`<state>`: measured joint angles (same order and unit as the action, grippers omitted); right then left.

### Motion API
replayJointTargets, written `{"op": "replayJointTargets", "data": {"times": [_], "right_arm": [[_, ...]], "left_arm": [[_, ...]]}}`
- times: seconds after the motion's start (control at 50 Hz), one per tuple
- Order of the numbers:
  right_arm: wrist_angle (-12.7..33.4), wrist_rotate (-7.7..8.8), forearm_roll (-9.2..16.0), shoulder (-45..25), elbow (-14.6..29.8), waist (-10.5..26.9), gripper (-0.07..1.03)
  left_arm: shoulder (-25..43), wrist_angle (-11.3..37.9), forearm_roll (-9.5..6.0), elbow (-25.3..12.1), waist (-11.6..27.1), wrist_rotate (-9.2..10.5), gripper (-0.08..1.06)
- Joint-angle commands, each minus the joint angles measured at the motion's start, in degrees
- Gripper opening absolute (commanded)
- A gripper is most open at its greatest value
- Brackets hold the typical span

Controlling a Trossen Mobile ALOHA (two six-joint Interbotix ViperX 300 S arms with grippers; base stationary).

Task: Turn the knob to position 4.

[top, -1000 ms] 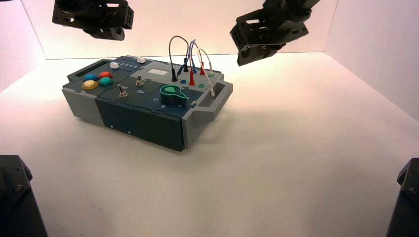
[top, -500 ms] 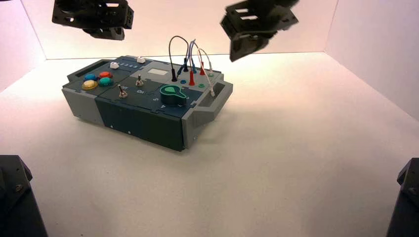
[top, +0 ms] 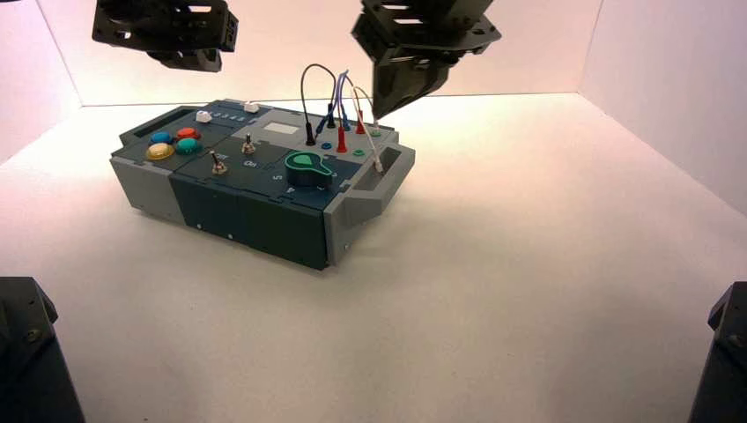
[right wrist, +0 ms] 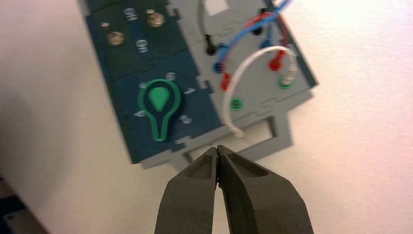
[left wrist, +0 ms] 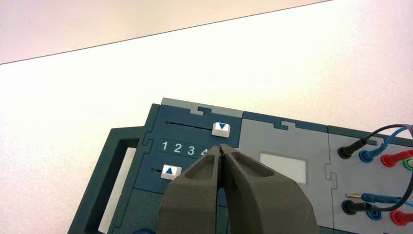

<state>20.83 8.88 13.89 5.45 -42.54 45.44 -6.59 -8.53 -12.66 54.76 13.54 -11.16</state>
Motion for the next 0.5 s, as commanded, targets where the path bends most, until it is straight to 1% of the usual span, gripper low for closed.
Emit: {"op": "replayJointTargets", "data": {"times": [0.02,0.12,0.18,0.34,0.5], "right_arm": [[-0.18,-0.09,1.23,1.14,1.23,1.67,-0.02],[-0.18,-0.09,2.02,0.88,1.23,1.85,-0.02],[-0.26,-0.09,3.34,0.62,0.79,2.2,-0.02],[-0.18,-0.09,3.87,-0.18,0.79,4.57,-0.02],[-0.09,-0.09,4.92,-2.11,1.85,6.59,-0.02]], "left_arm": [[-1.49,-0.44,0.0,-0.35,0.26,0.09,-0.03],[-1.58,-0.44,0.0,-0.26,0.26,0.0,-0.03],[-1.85,-0.44,0.0,-0.18,0.26,0.09,-0.03],[-1.85,-0.53,0.0,-0.18,0.26,0.09,-0.03],[-1.85,-0.44,0.0,-0.18,0.26,0.0,-0.03]]}}
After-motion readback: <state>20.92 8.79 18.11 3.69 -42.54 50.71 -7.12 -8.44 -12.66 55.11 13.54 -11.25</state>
